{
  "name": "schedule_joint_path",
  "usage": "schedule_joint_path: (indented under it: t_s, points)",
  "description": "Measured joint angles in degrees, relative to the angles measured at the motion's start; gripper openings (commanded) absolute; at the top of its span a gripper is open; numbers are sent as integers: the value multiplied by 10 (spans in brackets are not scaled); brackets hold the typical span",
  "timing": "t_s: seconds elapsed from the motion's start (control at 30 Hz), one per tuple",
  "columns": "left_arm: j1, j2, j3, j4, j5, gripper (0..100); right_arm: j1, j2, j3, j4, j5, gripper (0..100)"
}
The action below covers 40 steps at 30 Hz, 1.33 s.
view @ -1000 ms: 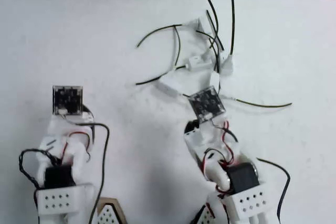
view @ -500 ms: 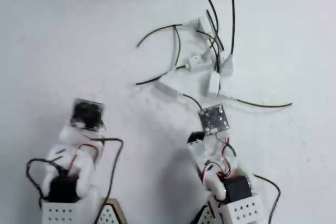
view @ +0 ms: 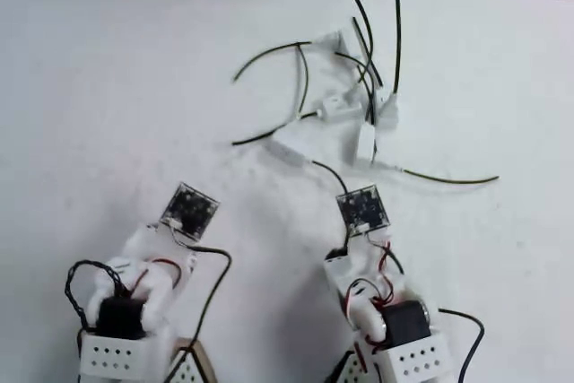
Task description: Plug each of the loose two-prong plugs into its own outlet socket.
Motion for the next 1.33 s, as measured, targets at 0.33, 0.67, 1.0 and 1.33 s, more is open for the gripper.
schedule_joint_path:
  t_s: [0.33,0.67,1.0,1.33]
  points:
    - [3,-3,0,43,0,26,0,0,0,15,0,18]
    - [1,-6,0,49,0,26,0,0,0,15,0,18]
    - [1,-6,0,50,0,26,0,0,0,15,0,18]
    - [1,-6,0,50,0,26,0,0,0,15,0,18]
